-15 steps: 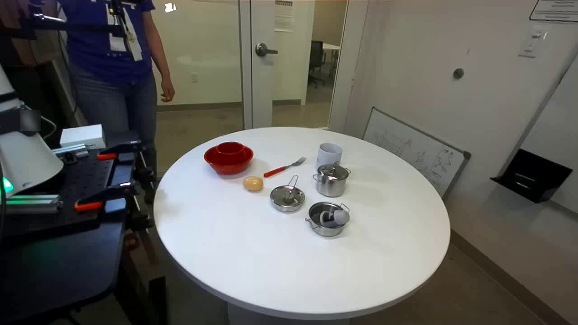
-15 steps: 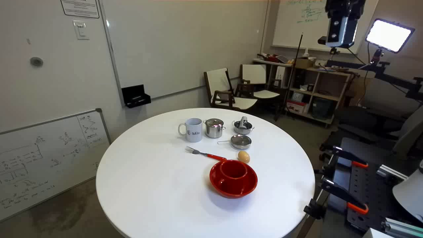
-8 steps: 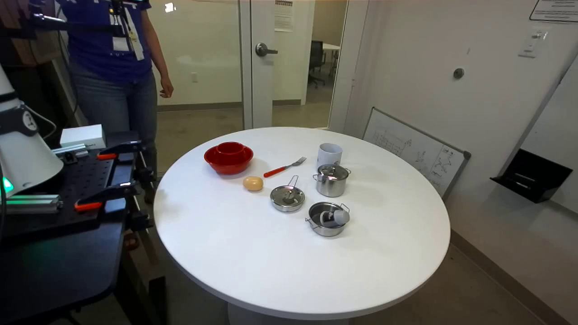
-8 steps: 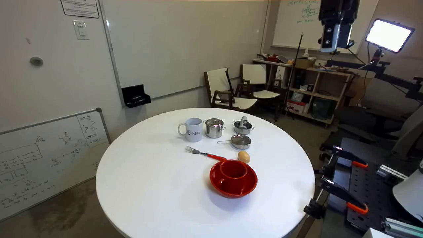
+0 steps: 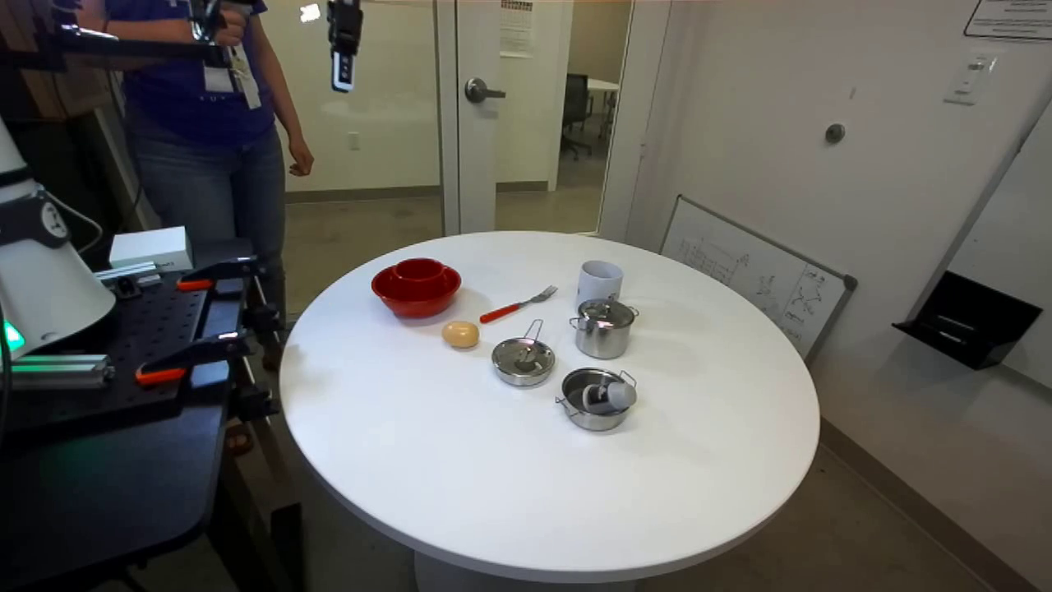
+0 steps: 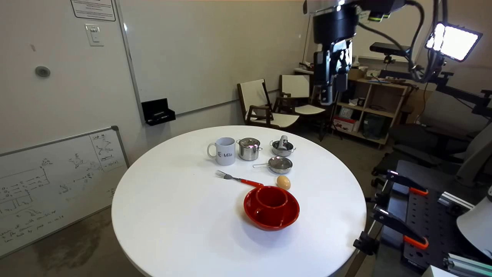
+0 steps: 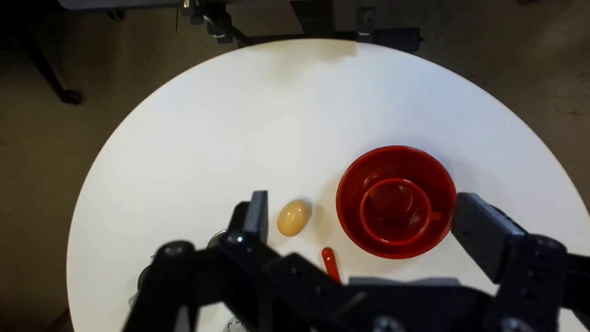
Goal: Uncover the pots on the table
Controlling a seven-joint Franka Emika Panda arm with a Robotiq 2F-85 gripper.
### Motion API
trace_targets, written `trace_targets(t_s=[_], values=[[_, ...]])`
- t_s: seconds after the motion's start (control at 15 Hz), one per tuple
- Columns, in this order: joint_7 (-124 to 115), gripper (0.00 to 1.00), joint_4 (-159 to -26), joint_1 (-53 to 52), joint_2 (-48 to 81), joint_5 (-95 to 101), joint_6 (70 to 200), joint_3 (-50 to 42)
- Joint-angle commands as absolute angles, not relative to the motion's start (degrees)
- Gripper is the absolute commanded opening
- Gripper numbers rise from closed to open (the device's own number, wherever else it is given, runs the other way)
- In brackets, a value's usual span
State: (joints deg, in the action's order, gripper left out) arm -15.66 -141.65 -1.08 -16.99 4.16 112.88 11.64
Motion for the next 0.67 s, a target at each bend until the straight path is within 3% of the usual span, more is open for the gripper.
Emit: trace_targets(t_s=[0.0,0.6], values=[[-11.01,1.00,-133.91,-1.18,-2.74,6.99,118.80,8.77],[8.95,1.00,-117.84,-0.27,16.78,-1.47,123.90,5.05]])
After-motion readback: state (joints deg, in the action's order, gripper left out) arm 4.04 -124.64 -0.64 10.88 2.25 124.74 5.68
